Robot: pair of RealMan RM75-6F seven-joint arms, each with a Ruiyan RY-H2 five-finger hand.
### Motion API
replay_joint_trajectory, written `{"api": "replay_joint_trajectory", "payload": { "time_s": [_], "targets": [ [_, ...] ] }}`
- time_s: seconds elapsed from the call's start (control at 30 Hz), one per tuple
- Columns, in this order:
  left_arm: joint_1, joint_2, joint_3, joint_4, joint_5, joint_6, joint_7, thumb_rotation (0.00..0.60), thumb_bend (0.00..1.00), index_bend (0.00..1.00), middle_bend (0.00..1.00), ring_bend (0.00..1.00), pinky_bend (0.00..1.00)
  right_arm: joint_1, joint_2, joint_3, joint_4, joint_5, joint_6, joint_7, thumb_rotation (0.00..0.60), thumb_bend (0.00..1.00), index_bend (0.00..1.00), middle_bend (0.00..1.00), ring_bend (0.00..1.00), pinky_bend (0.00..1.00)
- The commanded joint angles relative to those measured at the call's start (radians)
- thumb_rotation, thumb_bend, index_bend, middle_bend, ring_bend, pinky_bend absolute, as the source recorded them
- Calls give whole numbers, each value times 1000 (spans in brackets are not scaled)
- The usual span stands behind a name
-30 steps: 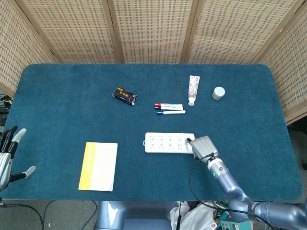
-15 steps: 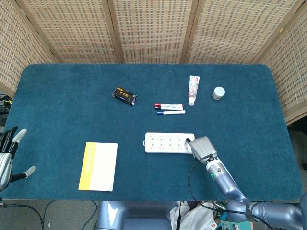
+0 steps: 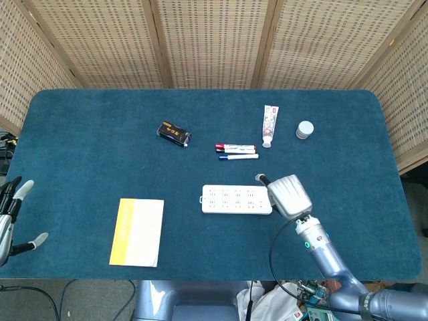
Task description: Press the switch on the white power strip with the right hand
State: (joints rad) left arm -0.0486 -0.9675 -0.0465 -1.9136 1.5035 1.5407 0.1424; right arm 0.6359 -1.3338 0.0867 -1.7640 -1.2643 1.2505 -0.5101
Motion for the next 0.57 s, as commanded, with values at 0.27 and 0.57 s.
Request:
{"api": "replay_joint_trajectory", "payload": {
  "time_s": [0.27,0.57],
  "targets": [
    [7,-2,10,10,15,4,3,600,0,0,0,0,0,-306,140,-155,41,-282,334,265,600,0,0,0,0,0],
    [2,-4,17,25,40,0,-13,600,0,0,0,0,0,-419,110,-154,151,-313,428,325,600,0,0,0,0,0]
  ]
}}
